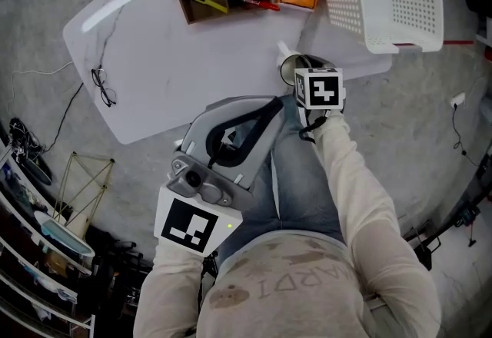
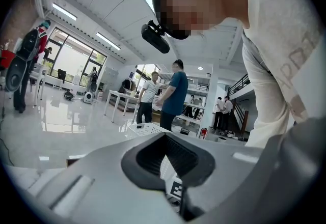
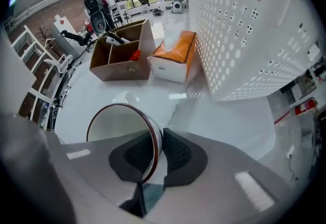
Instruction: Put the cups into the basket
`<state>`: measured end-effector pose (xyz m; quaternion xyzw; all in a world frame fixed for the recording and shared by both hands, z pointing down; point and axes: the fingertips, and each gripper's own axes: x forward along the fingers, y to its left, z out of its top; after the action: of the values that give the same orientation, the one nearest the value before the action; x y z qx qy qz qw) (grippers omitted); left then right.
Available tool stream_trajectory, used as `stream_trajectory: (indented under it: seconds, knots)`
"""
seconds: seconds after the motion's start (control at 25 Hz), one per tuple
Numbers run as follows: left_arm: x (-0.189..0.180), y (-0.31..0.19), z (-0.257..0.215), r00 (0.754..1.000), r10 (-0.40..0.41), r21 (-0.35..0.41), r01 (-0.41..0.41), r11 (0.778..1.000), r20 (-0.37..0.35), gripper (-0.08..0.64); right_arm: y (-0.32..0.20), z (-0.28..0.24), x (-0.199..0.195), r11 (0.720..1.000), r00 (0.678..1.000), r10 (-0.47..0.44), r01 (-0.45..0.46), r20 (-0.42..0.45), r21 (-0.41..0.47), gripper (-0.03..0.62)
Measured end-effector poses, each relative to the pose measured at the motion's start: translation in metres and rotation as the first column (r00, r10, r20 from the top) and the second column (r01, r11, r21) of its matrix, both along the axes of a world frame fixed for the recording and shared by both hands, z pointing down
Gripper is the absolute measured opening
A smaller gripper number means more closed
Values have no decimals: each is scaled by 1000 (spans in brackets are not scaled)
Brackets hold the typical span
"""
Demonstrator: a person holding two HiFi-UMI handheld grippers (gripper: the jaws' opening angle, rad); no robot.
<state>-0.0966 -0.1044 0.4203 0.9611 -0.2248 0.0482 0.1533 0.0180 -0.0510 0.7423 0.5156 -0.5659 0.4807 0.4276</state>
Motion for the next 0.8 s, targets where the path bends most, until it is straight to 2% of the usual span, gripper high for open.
stream_trajectory:
  seconds: [0.16,0.4,0.6,0.8]
  knots:
    - [2,2,-20,1000,13,32,-13,999,-7,2,-4,-38,-5,997,997,39,-43,65,62,58]
    - [9,11,-75,999,28,63,-26,998,-29,2,-5,-147,-7,975,988,55,-84,148,204,58]
    - [15,20,-120,997,70,127,-64,990,-39,2,-6,-245,-3,919,971,97,-172,218,355,58]
    - [23,37,-154,993,109,176,-99,979,-47,2,11,-316,0,859,954,131,-245,269,450,58]
